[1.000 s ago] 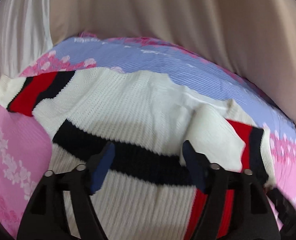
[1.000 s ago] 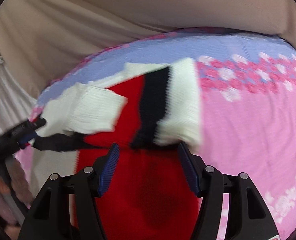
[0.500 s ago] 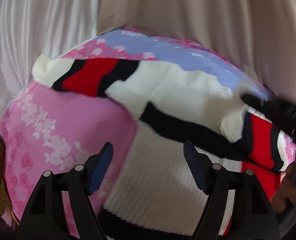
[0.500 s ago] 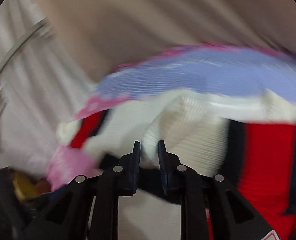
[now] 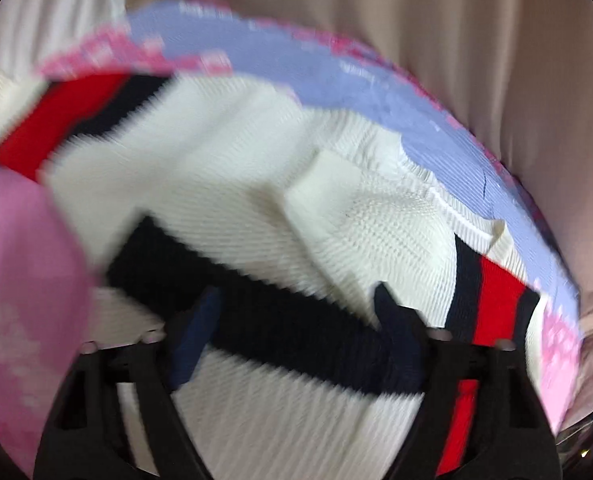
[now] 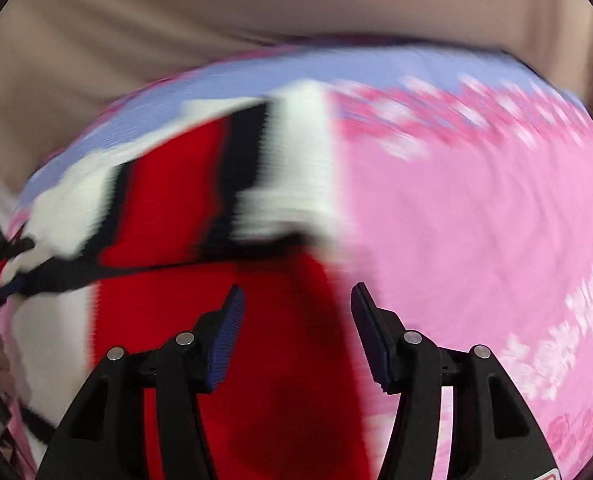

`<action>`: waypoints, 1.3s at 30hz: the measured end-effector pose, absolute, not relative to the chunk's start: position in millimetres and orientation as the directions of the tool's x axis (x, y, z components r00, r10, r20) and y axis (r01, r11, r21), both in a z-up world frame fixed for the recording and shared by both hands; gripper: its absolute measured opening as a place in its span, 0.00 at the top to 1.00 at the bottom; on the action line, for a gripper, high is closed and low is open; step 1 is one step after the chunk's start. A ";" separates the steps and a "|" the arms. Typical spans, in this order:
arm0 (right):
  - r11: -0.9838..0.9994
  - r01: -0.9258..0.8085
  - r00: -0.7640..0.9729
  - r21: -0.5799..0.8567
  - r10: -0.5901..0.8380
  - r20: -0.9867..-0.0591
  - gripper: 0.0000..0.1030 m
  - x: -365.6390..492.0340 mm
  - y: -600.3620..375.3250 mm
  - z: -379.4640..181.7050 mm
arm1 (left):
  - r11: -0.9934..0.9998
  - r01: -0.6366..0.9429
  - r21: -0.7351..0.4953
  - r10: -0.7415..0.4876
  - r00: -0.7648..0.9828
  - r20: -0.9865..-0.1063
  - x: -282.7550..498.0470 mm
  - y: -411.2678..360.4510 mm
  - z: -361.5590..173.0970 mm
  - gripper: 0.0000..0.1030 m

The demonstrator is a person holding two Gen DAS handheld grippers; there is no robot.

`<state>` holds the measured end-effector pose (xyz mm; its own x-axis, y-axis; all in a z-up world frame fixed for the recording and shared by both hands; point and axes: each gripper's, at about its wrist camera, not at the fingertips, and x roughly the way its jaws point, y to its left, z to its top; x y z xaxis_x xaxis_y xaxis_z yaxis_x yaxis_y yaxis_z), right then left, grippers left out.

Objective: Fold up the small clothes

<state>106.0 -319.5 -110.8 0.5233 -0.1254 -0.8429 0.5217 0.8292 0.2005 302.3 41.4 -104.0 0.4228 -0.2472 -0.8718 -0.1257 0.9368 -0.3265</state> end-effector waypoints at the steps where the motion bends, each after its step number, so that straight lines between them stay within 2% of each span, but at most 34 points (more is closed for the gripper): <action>1: 0.818 0.532 0.520 0.220 -0.110 -0.847 0.46 108.2 -328.7 -117.4 | 0.943 -0.139 -0.303 -0.216 0.440 -0.872 303.0 37.0 -104.6 0.46; 2: 0.816 0.525 0.541 0.243 -0.099 -0.835 0.44 105.2 -335.5 -118.9 | 0.949 -0.129 -0.286 -0.195 0.472 -0.860 303.8 33.0 -102.0 0.56; 3: 0.824 0.505 0.563 0.256 -0.089 -0.822 0.45 109.4 -335.4 -118.0 | 0.954 -0.101 -0.282 -0.202 0.476 -0.856 305.8 27.4 -101.4 0.79; 4: 0.834 0.483 0.572 0.268 -0.069 -0.817 0.55 114.5 -336.2 -118.3 | 0.952 -0.090 -0.291 -0.218 0.465 -0.858 308.2 24.5 -101.7 0.87; 5: 0.839 0.465 0.586 0.284 -0.052 -0.808 0.71 120.5 -334.9 -116.4 | 0.950 -0.104 -0.294 -0.213 0.473 -0.855 307.6 25.6 -99.7 0.89; 6: 0.840 0.459 0.589 0.289 -0.044 -0.807 0.87 123.3 -338.3 -113.3 | 0.951 -0.113 -0.288 -0.200 0.488 -0.850 305.9 27.7 -95.7 0.95; 7: 0.833 0.470 0.603 0.293 -0.060 -0.795 0.87 118.7 -344.6 -109.3 | 0.951 -0.116 -0.285 -0.193 0.497 -0.846 304.9 30.4 -92.7 0.97; 9: 0.809 0.503 0.625 0.305 -0.096 -0.775 0.88 107.2 -358.0 -103.3 | 0.956 -0.137 -0.260 -0.156 0.514 -0.843 301.6 37.0 -88.1 0.97; 14: 0.777 0.542 0.590 0.320 -0.080 -0.803 0.87 85.3 -366.4 -119.1 | 0.967 -0.139 -0.213 -0.126 0.466 -0.876 298.0 42.3 -102.1 0.97; 17: 0.773 0.546 0.593 0.322 -0.085 -0.801 0.74 80.1 -356.5 -99.8 | 0.944 -0.160 -0.288 -0.176 0.497 -0.850 284.2 60.0 -93.7 0.95; 18: 0.777 0.543 0.598 0.318 -0.091 -0.797 0.70 75.6 -350.6 -94.2 | 0.936 -0.167 -0.309 -0.186 0.513 -0.838 279.9 69.6 -88.2 0.91; 20: 0.800 0.517 0.612 0.304 -0.097 -0.785 0.66 66.8 -339.3 -78.8 | 0.915 -0.213 -0.342 -0.173 0.557 -0.812 269.5 105.2 -72.8 0.73; 21: 0.814 0.500 0.617 0.297 -0.094 -0.781 0.59 61.8 -330.9 -73.7 | 0.903 -0.246 -0.353 -0.155 0.580 -0.800 265.7 125.3 -66.0 0.59; 22: 0.831 0.478 0.617 0.285 -0.086 -0.783 0.52 55.9 -319.1 -68.6 | 0.883 -0.299 -0.362 -0.120 0.603 -0.789 262.6 154.1 -59.4 0.52; 24: 0.859 0.434 0.610 0.271 -0.058 -0.790 0.49 46.7 -292.6 -65.4 | 0.839 -0.392 -0.379 -0.070 0.612 -0.788 263.0 206.6 -56.4 0.48; 28: 0.903 0.358 0.573 0.238 -0.012 -0.819 0.49 34.2 -241.6 -66.9 | 0.706 -0.580 -0.407 0.004 0.578 -0.816 276.2 316.6 -75.7 0.48; 32: 0.899 0.325 0.520 0.293 0.089 -0.850 0.49 35.0 -198.3 -82.5 | 0.611 -0.654 -0.447 0.006 0.568 -0.823 296.5 368.4 -100.8 0.50; 33: 0.901 0.315 0.510 0.298 0.104 -0.854 0.49 36.7 -189.2 -84.4 | 0.588 -0.655 -0.475 -0.021 0.575 -0.818 304.9 377.0 -109.3 0.55; 34: 0.908 0.298 0.503 0.296 0.115 -0.857 0.49 38.3 -179.0 -84.5 | 0.574 -0.656 -0.490 -0.043 0.573 -0.818 312.7 381.5 -115.1 0.69; 35: 0.916 0.279 0.501 0.290 0.119 -0.857 0.49 40.3 -170.4 -84.0 | 0.566 -0.657 -0.499 -0.059 0.571 -0.819 317.8 384.2 -119.7 0.75; 36: 0.924 0.260 0.500 0.282 0.121 -0.857 0.49 41.5 -163.6 -81.9 | 0.561 -0.653 -0.508 -0.076 0.570 -0.818 323.4 384.4 -124.0 0.93; 39: 0.948 0.214 0.511 0.234 0.095 -0.854 0.49 39.1 -150.3 -73.3 | 0.611 -0.608 -0.508 -0.058 0.605 -0.794 334.6 370.8 -106.9 0.93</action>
